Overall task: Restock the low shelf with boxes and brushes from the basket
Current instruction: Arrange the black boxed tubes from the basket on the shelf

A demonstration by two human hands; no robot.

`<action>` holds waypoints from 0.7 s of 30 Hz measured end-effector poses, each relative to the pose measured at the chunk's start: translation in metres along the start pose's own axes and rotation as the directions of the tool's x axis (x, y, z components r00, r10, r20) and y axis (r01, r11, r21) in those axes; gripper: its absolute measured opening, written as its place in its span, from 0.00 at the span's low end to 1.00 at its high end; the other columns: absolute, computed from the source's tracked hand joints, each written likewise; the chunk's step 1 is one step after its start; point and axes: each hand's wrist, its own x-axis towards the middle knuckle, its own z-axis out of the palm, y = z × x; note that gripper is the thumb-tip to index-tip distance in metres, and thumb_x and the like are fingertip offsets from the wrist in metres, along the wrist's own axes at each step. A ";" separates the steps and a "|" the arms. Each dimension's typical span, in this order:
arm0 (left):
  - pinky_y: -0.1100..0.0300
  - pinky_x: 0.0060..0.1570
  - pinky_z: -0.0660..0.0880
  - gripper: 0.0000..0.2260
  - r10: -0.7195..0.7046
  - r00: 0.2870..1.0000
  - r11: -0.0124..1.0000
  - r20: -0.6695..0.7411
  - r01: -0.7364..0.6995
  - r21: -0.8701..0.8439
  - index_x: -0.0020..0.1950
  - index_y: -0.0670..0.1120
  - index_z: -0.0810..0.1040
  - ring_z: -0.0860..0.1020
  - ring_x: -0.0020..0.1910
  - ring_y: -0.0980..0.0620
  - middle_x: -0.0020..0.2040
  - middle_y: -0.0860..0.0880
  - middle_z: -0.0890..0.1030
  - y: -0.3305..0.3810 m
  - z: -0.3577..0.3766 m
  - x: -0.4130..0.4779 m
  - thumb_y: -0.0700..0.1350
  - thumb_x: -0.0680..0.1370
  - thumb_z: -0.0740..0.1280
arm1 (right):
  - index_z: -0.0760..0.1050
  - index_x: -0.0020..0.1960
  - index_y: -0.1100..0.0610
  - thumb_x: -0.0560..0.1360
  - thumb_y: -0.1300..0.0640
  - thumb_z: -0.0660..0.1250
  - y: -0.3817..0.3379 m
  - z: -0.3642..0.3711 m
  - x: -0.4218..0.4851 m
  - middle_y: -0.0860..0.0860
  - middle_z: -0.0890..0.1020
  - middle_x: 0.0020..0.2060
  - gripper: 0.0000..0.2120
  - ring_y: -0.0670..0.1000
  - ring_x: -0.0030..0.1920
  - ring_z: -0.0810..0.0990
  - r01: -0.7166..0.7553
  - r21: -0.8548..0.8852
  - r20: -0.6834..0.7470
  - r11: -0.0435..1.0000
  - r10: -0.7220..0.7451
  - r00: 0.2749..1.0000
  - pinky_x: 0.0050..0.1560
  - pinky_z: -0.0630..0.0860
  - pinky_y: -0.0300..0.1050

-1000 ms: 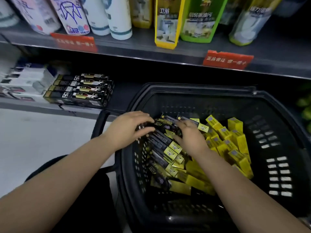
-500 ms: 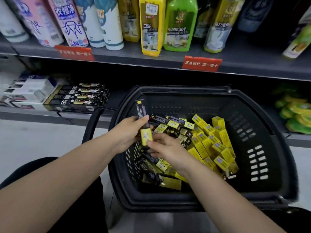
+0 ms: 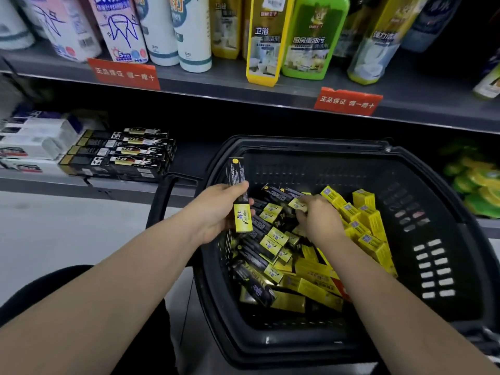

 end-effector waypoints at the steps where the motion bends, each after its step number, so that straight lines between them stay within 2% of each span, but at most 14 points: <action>1: 0.51 0.41 0.79 0.08 0.002 1.000 1.000 -0.005 -0.002 0.016 0.52 0.43 0.71 0.81 0.41 0.47 0.46 0.43 0.81 0.001 0.001 0.004 0.48 0.79 0.63 | 0.73 0.65 0.56 0.77 0.56 0.64 0.001 -0.007 -0.007 0.56 0.75 0.62 0.17 0.58 0.52 0.80 -0.023 0.068 -0.039 0.997 0.026 0.999 0.50 0.74 0.48; 3: 0.51 0.44 0.78 0.11 0.010 1.000 0.998 -0.006 -0.010 0.058 0.55 0.43 0.70 0.81 0.48 0.44 0.50 0.43 0.80 0.000 0.004 0.011 0.49 0.79 0.63 | 0.73 0.63 0.55 0.76 0.54 0.65 -0.003 -0.018 -0.026 0.53 0.77 0.58 0.16 0.53 0.49 0.79 -0.039 0.302 -0.107 0.952 0.074 0.991 0.47 0.73 0.43; 5: 0.51 0.47 0.79 0.15 0.018 1.000 0.996 0.011 -0.019 0.091 0.60 0.43 0.69 0.80 0.52 0.44 0.53 0.43 0.80 -0.002 0.006 0.015 0.50 0.78 0.64 | 0.73 0.60 0.53 0.75 0.54 0.67 -0.020 -0.024 -0.044 0.48 0.77 0.53 0.14 0.46 0.48 0.76 0.017 0.502 -0.136 0.865 0.060 0.989 0.47 0.73 0.41; 9: 0.53 0.44 0.79 0.19 0.117 0.993 0.992 0.019 -0.118 0.043 0.63 0.43 0.70 0.81 0.49 0.48 0.54 0.44 0.81 -0.003 0.003 0.015 0.49 0.75 0.68 | 0.68 0.50 0.40 0.73 0.53 0.70 -0.068 -0.021 -0.068 0.40 0.74 0.48 0.13 0.35 0.48 0.73 0.172 0.592 -0.146 0.787 -0.105 0.984 0.47 0.70 0.29; 11: 0.52 0.48 0.78 0.19 0.177 0.984 0.984 -0.010 -0.176 0.034 0.61 0.44 0.72 0.81 0.48 0.48 0.53 0.45 0.82 0.002 -0.003 0.016 0.46 0.73 0.71 | 0.68 0.48 0.39 0.74 0.52 0.68 -0.078 -0.024 -0.065 0.40 0.75 0.49 0.12 0.33 0.48 0.73 0.192 0.652 -0.088 0.733 -0.178 0.980 0.46 0.71 0.26; 13: 0.52 0.52 0.77 0.14 0.190 0.982 0.982 -0.001 -0.190 0.019 0.56 0.45 0.76 0.82 0.47 0.50 0.48 0.48 0.83 0.008 -0.010 0.015 0.43 0.71 0.73 | 0.74 0.49 0.42 0.77 0.52 0.63 -0.075 -0.028 -0.050 0.42 0.78 0.49 0.05 0.34 0.47 0.75 0.161 0.710 -0.024 0.685 -0.205 0.979 0.44 0.70 0.25; 15: 0.53 0.51 0.78 0.10 0.185 0.983 0.982 0.017 -0.185 0.033 0.50 0.48 0.78 0.82 0.44 0.51 0.42 0.51 0.84 0.011 -0.015 0.013 0.42 0.71 0.73 | 0.77 0.52 0.48 0.79 0.54 0.60 -0.062 -0.021 -0.023 0.48 0.79 0.53 0.08 0.41 0.48 0.76 0.110 0.627 0.012 0.772 -0.150 0.989 0.44 0.70 0.29; 17: 0.53 0.50 0.78 0.10 0.185 0.982 0.982 0.032 -0.186 0.044 0.49 0.48 0.78 0.82 0.43 0.51 0.40 0.51 0.84 0.013 -0.017 0.010 0.42 0.70 0.73 | 0.74 0.61 0.54 0.79 0.55 0.60 -0.052 -0.003 0.003 0.55 0.77 0.59 0.12 0.50 0.51 0.77 0.015 0.405 0.117 0.914 -0.068 0.991 0.46 0.74 0.39; 18: 0.53 0.50 0.78 0.10 0.183 0.982 0.982 0.039 -0.185 0.045 0.50 0.48 0.78 0.82 0.43 0.51 0.41 0.51 0.84 0.014 -0.018 0.009 0.41 0.70 0.73 | 0.70 0.66 0.57 0.79 0.55 0.60 -0.049 0.008 0.012 0.58 0.75 0.62 0.16 0.55 0.55 0.76 -0.023 0.276 0.194 0.961 -0.032 0.981 0.51 0.75 0.46; 19: 0.53 0.50 0.78 0.11 0.179 0.983 0.982 0.043 -0.181 0.043 0.50 0.48 0.78 0.82 0.43 0.51 0.41 0.51 0.84 0.014 -0.019 0.008 0.41 0.70 0.73 | 0.66 0.69 0.59 0.79 0.54 0.59 -0.046 0.019 0.019 0.59 0.73 0.64 0.20 0.59 0.60 0.74 -0.046 0.161 0.267 0.986 0.002 0.964 0.57 0.73 0.50; 21: 0.55 0.47 0.78 0.13 0.173 0.984 0.984 0.047 -0.174 0.028 0.53 0.48 0.77 0.82 0.43 0.51 0.43 0.50 0.83 0.016 -0.019 0.006 0.42 0.71 0.73 | 0.64 0.69 0.61 0.79 0.53 0.59 -0.043 0.037 0.023 0.61 0.70 0.65 0.21 0.62 0.64 0.70 -0.032 0.002 0.314 0.999 0.030 0.949 0.62 0.69 0.52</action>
